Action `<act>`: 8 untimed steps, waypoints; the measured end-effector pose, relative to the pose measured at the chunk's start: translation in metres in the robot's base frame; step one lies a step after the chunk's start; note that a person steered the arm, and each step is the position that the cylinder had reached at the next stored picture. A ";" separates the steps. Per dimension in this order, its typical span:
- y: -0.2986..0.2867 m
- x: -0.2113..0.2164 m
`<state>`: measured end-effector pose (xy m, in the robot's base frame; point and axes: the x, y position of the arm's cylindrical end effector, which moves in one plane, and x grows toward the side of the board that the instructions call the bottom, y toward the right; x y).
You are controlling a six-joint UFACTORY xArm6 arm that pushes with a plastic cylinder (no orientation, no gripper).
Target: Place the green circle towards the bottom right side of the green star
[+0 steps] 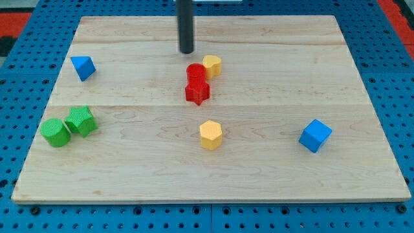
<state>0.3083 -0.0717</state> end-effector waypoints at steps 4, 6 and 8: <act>-0.208 0.129; -0.226 0.161; -0.223 0.200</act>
<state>0.5082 -0.2948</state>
